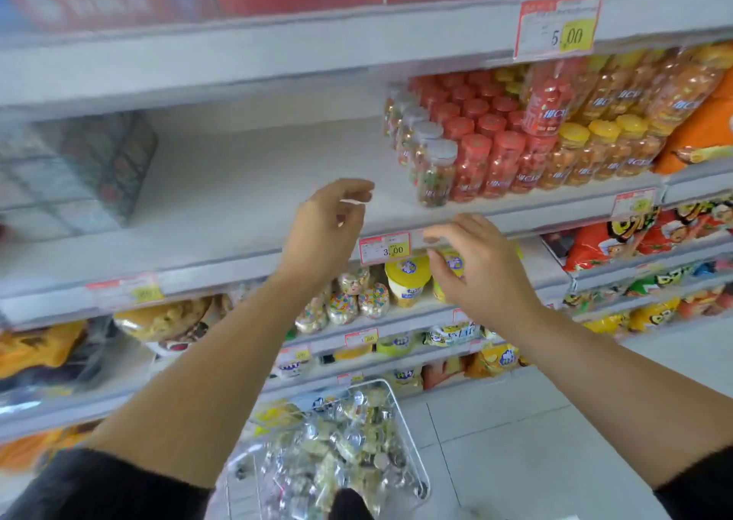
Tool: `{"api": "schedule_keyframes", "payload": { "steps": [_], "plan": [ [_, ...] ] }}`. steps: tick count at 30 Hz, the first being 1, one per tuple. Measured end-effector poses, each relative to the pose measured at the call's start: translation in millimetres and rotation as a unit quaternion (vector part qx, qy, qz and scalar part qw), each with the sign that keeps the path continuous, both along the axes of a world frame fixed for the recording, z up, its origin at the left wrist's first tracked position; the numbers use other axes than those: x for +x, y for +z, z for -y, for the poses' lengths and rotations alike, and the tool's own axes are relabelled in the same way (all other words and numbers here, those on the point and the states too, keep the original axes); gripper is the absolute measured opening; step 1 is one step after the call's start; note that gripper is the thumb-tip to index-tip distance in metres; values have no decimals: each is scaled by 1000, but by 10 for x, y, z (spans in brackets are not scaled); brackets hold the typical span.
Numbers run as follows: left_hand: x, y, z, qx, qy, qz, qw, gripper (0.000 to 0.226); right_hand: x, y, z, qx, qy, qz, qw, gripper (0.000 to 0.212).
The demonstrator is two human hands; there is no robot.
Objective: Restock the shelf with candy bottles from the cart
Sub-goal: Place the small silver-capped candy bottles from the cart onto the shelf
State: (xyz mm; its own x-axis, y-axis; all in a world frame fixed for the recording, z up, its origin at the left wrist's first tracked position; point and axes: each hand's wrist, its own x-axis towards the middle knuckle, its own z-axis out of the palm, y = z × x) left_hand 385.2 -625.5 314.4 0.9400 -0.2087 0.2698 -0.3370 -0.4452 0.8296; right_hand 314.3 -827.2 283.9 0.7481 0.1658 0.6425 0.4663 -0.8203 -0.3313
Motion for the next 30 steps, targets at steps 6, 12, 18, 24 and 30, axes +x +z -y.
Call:
{"api": "schedule_keyframes", "payload": {
  "steps": [6, 12, 18, 24, 30],
  "plan": [
    [-1106, -740, -867, 52, 46, -113, 991, 28, -575, -651, -345, 60, 45, -199, 977, 18],
    [-1864, -1495, -1465, 77, 126, -235, 961, 27, -912, -1370, -715, -12, 71, -438, 896, 18],
    [-2305, -2229, -1874, 125, 140, -319, 929, 24, -1199, -2137, -1005, -56, 66, -545, 834, 20],
    [-2393, -3110, -2150, 204, 57, -381, 900, 29, -1264, -3051, -1269, -106, 42, -645, 755, 31],
    [-2301, -4094, -2106, 248, -28, -458, 853, 36, -1209, -3882, -1558, -119, 7, -680, 723, 46]
  ]
}}
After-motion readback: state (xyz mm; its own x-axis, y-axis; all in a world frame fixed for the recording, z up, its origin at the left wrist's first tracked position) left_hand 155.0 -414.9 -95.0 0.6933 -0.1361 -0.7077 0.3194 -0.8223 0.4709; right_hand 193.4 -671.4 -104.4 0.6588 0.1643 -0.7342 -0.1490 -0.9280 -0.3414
